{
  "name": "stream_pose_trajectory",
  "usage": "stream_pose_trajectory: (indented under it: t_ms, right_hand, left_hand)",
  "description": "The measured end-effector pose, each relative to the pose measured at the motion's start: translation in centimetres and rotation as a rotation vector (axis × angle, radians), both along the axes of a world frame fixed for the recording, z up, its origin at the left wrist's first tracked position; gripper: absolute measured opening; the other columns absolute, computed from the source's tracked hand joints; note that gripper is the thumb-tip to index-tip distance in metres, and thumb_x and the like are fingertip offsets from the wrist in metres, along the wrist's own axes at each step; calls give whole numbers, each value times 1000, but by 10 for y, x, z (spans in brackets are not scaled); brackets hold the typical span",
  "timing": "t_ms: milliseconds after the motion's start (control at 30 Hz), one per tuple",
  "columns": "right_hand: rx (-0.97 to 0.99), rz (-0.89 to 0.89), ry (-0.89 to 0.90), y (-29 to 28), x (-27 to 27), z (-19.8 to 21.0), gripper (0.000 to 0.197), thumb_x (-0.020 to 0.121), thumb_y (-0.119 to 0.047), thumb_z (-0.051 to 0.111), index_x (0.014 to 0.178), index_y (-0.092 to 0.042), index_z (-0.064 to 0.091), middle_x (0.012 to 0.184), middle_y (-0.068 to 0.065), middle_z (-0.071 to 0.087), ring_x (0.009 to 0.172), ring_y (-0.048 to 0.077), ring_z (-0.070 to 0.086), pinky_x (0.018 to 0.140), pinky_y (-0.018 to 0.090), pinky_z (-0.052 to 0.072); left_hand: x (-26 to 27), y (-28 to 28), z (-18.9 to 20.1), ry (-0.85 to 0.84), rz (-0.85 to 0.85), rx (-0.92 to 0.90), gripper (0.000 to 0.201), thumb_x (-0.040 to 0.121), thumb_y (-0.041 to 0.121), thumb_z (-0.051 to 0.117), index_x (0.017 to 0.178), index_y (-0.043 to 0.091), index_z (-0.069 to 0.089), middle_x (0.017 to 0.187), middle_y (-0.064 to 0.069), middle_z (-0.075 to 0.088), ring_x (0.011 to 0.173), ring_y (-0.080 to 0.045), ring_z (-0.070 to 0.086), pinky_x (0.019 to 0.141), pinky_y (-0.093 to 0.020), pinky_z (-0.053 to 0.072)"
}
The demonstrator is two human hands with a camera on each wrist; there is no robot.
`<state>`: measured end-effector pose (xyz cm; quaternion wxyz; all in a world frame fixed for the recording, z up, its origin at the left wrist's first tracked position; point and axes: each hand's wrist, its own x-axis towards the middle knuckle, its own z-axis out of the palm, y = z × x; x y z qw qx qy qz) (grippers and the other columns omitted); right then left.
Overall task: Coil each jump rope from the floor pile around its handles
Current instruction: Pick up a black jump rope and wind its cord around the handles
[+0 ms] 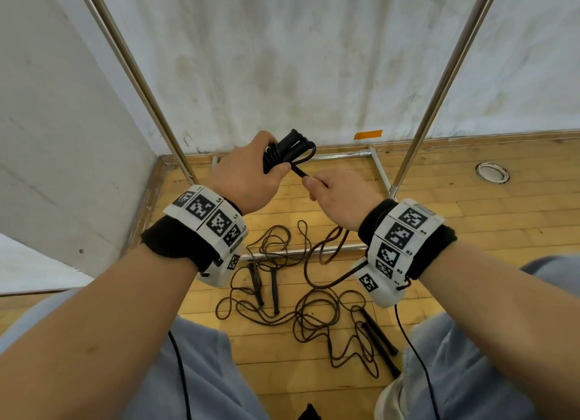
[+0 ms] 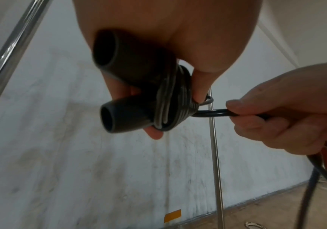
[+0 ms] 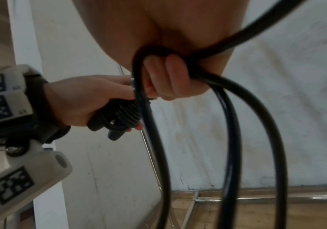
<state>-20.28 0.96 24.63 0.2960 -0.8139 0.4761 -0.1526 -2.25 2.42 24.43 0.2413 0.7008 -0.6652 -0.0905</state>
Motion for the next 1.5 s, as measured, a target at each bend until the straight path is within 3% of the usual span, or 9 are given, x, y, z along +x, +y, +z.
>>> stream_pose_trajectory:
  t_ms: [100,367,567,667,800,1033,1200,1333,1500]
  right_hand:
    - [-39,27,129,0,0,2,43,101,-38,31,75,-13,53,63,-1,49,55,13,44,51,26,33]
    - [-97,87,232,0,-7,2,23,97,-34,43,96,-19,60,71,-6,51,63,8,48,51,22,31]
    - [-288,117,217,-4,-10,7,28,99,-34,38,92,-19,61,65,-10,46,59,6,42,51,22,28]
    - [-256,76,157,-12,-15,7,30,96,-37,43,82,-18,62,68,-6,53,65,14,51,54,23,35]
    - [-144,12,-14,-20,-21,12,26,88,-42,58,68,-27,64,60,-9,55,54,2,51,47,10,35]
    - [36,-38,-233,-27,-26,13,22,81,-35,69,69,-17,73,44,-10,49,37,0,41,37,7,29]
    - [106,-18,-259,-31,-27,11,19,81,-35,70,66,-25,69,44,-28,52,44,-13,48,49,6,34]
    - [221,-43,-376,-37,-29,6,20,76,-38,74,67,-22,67,45,-15,51,44,-1,45,51,19,40]
    - [529,0,-665,-39,-27,1,20,79,-36,66,69,-20,71,63,0,60,57,19,52,54,27,43]
  left_hand:
    - [0,-3,-6,-85,48,35,33,91,49,52,116,29,41,83,9,55,61,-8,50,62,-33,45]
    - [-5,-6,-13,-238,40,138,32,92,42,54,111,22,39,71,14,38,57,-4,42,46,-24,32]
    - [-23,2,-12,-346,-132,222,21,88,43,58,103,30,51,90,7,62,77,-16,56,53,-27,38]
    - [-30,9,-14,-297,-232,212,32,88,41,58,118,34,52,99,9,65,87,-16,61,72,-35,52]
    - [-33,17,-6,-216,-356,130,54,82,56,57,132,42,46,97,14,66,83,-12,61,72,-31,53]
    - [-37,22,0,-156,-366,105,29,85,48,61,105,26,64,75,9,63,68,-15,59,64,-37,52]
    - [-39,24,2,-170,-442,64,20,87,41,61,96,23,63,65,14,52,62,-14,53,58,-32,46]
    - [-40,28,6,-110,-475,54,15,86,42,61,86,27,58,63,13,53,60,-13,54,57,-33,46]
    - [-40,32,18,282,-357,43,12,79,45,59,87,37,57,72,9,62,64,-6,59,57,-27,49]
